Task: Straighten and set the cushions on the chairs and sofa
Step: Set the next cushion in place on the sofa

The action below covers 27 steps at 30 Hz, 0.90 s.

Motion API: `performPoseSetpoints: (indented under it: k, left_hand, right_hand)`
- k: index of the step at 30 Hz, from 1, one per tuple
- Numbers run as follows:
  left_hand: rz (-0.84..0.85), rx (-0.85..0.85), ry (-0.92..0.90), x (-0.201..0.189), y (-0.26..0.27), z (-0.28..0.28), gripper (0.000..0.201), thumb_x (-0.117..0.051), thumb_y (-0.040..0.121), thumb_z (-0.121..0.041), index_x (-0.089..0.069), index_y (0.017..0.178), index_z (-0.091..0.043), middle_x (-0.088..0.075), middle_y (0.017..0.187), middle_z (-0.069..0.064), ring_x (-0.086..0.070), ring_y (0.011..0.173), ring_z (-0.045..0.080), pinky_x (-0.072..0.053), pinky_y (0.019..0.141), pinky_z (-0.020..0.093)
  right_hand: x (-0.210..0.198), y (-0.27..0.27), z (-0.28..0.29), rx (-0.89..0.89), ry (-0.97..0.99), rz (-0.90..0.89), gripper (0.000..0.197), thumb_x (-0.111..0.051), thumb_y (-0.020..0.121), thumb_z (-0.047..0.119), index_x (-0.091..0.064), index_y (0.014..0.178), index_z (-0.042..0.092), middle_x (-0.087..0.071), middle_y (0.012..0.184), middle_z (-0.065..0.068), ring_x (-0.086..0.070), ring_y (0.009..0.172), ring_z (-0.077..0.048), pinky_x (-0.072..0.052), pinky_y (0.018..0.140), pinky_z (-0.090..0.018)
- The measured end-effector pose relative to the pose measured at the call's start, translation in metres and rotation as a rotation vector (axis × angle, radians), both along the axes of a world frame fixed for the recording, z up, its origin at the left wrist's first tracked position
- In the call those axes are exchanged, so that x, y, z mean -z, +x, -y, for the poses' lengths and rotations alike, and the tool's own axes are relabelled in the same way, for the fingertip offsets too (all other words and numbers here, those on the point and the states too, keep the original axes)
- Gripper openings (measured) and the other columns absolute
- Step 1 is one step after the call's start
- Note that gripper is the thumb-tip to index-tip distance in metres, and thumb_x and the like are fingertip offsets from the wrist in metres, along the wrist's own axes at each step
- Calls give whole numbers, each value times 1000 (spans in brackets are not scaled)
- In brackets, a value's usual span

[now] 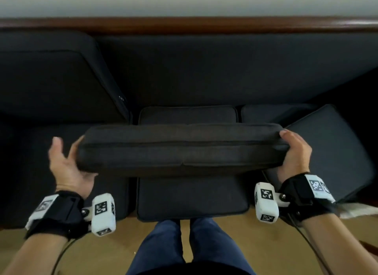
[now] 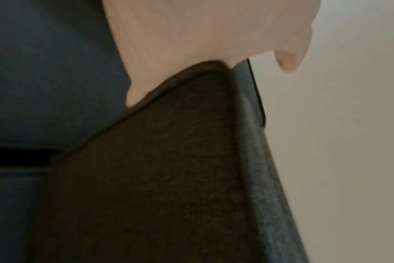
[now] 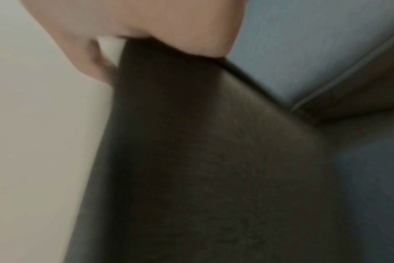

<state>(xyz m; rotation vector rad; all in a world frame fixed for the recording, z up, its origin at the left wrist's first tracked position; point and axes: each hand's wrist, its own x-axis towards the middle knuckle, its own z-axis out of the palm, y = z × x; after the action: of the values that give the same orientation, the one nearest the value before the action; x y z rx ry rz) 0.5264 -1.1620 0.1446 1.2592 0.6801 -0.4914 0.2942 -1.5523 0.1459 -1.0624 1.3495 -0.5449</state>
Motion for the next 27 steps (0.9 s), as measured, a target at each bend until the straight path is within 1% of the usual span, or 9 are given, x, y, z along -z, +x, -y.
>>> performPoseSetpoints:
  k: [2, 4, 7, 11, 14, 17, 20, 24, 27]
  left_hand:
    - [-2, 158, 168, -4, -12, 8, 36, -53, 89, -59, -76, 92, -30, -76, 93, -8, -65, 104, 20, -50, 86, 43]
    - [-26, 274, 266, -4, -23, 16, 31, -57, 89, -54, -71, 97, -28, -75, 97, -6, -66, 103, 18, -50, 94, 45]
    - [-28, 305, 341, -7, -26, 19, 37, -54, 88, -62, -65, 106, -31, -68, 110, -4, -62, 108, 19, -42, 104, 49]
    - [-8, 325, 434, -10, -26, 25, 45, -45, 89, -68, -56, 117, -33, -59, 120, -2, -54, 111, 21, -41, 99, 48]
    - [19, 318, 528, -10, -29, 26, 57, -41, 84, -76, -56, 119, -33, -57, 123, 1, -54, 110, 24, -44, 97, 47]
    - [-6, 330, 575, -11, -35, 19, 76, -40, 67, -89, -59, 115, -32, -60, 126, 6, -57, 112, 28, -45, 102, 52]
    - [-37, 332, 568, -18, -42, 17, 74, -39, 75, -84, -57, 121, -29, -59, 125, 9, -57, 112, 30, -50, 96, 52]
    - [-50, 352, 541, -18, -48, 9, 65, -39, 85, -75, -52, 128, -28, -57, 126, 10, -57, 110, 31, -56, 86, 49]
    - [-49, 423, 491, -12, -48, -6, 69, -41, 80, -79, -50, 129, -32, -57, 128, 9, -57, 112, 30, -53, 93, 50]
  right_hand:
    - [-6, 2, -2, -82, -110, -213, 25, -60, 88, 25, -71, 110, 19, -72, 97, -2, -66, 102, -26, -47, 85, -32]
    - [-12, 7, -3, -161, -198, -512, 42, -50, 93, 36, -58, 132, 23, -64, 125, -8, -56, 119, -33, -40, 93, -34]
    - [-20, 17, -3, -275, -215, -625, 52, -45, 95, 38, -46, 143, 19, -53, 141, -11, -47, 129, -35, -36, 104, -40]
    - [-21, 34, -24, -541, -473, -837, 67, -51, 91, 42, -32, 149, 14, -26, 158, -17, -18, 148, -33, -18, 116, -52]
    - [-24, 58, -66, -877, -712, -762, 70, -47, 86, 57, -42, 145, 20, -26, 161, -10, -8, 152, -26, -9, 119, -49]
    - [-27, 85, -121, -1342, -801, -573, 97, -27, 70, 77, -34, 150, 24, -27, 161, -2, -10, 152, -21, -4, 119, -48]
    - [-28, 110, -172, -1707, -933, -491, 109, -51, 71, 79, -12, 156, 22, -16, 163, -9, -6, 151, -28, -1, 119, -54]
    - [-25, 131, -222, -1812, -1123, -589, 126, -70, 66, 70, 3, 154, 17, -21, 157, -17, -20, 144, -38, -12, 116, -60]
    - [-19, 138, -243, -1759, -1169, -674, 123, -74, 64, 63, -3, 153, 16, -32, 148, -16, -33, 134, -37, -21, 113, -59]
